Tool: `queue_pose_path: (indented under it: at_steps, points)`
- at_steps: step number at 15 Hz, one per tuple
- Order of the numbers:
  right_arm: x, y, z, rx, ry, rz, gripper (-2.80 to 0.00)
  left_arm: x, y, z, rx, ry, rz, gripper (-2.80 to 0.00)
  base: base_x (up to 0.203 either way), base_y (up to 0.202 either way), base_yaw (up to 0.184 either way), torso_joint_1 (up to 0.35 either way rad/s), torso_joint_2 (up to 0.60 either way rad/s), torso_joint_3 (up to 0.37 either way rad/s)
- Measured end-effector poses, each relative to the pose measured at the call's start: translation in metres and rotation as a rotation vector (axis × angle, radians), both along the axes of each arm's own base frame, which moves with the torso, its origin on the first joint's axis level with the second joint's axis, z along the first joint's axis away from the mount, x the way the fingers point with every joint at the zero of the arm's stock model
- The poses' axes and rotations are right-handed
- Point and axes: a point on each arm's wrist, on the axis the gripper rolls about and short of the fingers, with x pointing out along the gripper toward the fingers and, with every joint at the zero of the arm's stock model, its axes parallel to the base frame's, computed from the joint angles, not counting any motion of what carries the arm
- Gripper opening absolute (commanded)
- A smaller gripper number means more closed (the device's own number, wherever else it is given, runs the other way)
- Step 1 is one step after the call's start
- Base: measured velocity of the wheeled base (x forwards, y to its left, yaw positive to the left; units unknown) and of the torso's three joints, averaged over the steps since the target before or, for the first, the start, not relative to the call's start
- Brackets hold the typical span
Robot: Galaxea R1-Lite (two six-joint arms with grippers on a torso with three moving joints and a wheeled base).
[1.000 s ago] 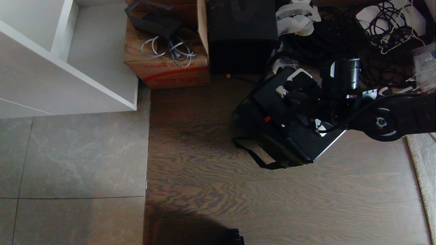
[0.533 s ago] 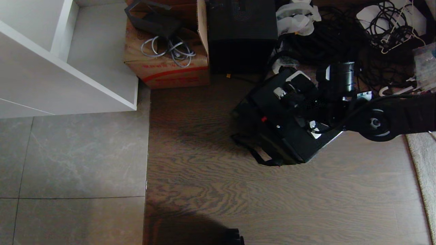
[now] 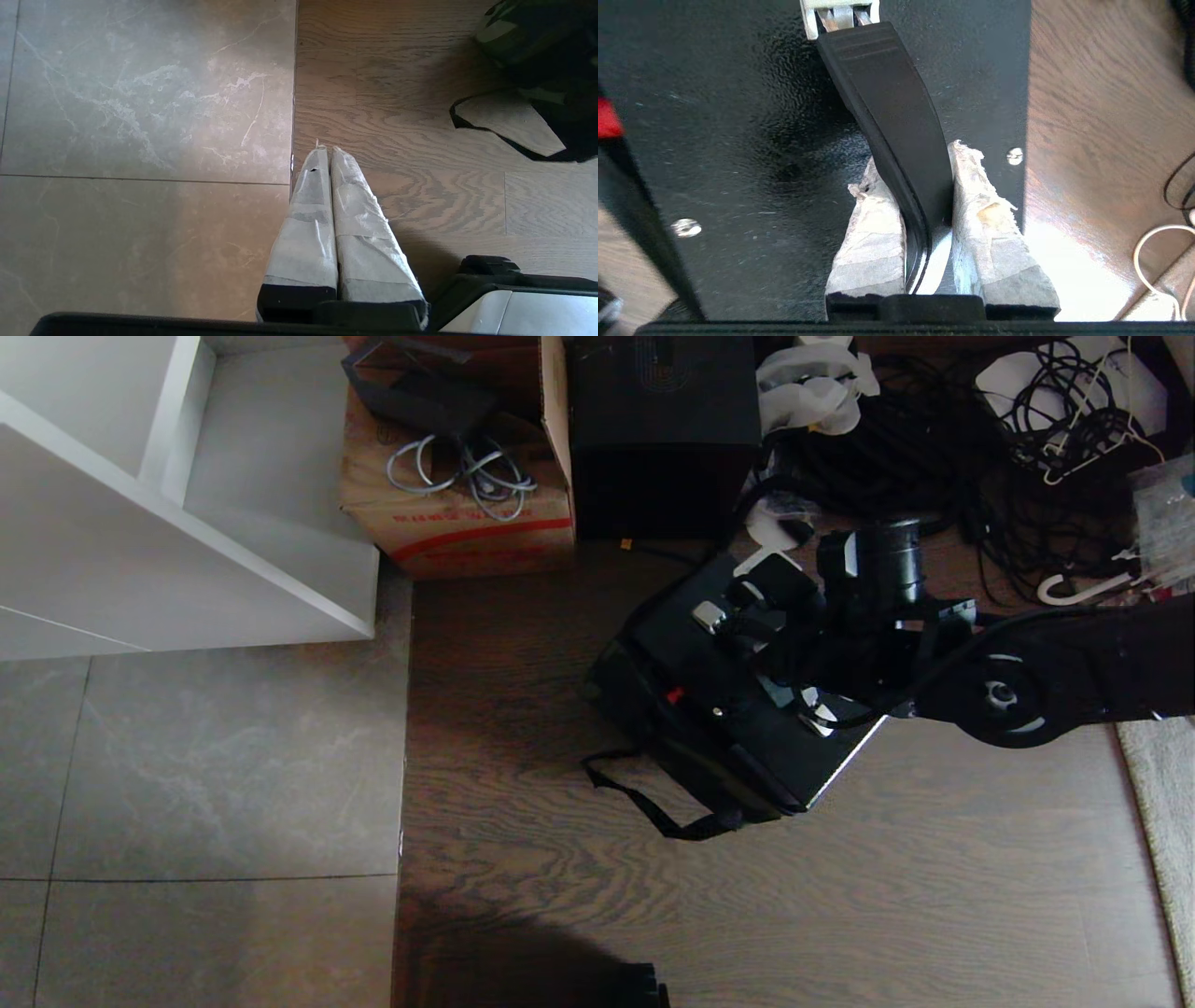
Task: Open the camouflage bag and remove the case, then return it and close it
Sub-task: Lift the black box
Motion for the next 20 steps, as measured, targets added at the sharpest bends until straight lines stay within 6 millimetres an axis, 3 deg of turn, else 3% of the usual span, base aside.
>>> queue_pose_path:
  at_steps: [6, 20]
  points:
    - [-0.002, 0.028, -0.006, 0.009, 0.008, 0.082, -2.8, 0.0, 0.0, 0.0, -0.001, 0.0, 0.0, -2.8, 0.0, 0.0, 0.0, 0.0, 0.0, 0.0]
    - [0.003, 0.033, -0.013, 0.006, 0.026, 0.105, -2.8, 0.0, 0.0, 0.001, 0.006, -0.002, 0.009, -2.8, 0.0, 0.0, 0.0, 0.0, 0.0, 0.0]
